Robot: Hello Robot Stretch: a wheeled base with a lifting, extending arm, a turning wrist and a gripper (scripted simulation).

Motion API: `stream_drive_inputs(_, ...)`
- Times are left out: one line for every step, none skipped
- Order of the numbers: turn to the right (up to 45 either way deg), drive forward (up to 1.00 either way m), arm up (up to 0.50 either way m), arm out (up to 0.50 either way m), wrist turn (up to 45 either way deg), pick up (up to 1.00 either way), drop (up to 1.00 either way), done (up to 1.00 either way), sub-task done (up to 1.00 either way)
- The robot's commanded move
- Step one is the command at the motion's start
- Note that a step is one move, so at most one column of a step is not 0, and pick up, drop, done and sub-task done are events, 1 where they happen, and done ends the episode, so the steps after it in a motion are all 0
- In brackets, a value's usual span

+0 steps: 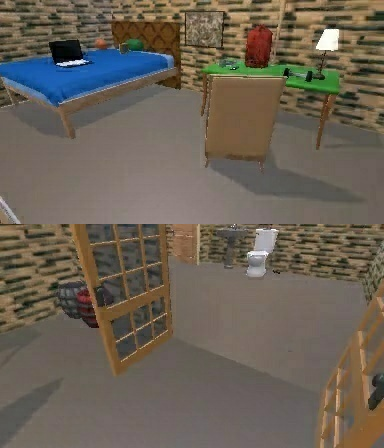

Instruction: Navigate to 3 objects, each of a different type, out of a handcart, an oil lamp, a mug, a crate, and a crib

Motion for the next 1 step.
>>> stream_drive_inputs(0.0, 0.75, 0.0, 0.0, 0.0, 0.0, 0.0, 0.0, 0.0)
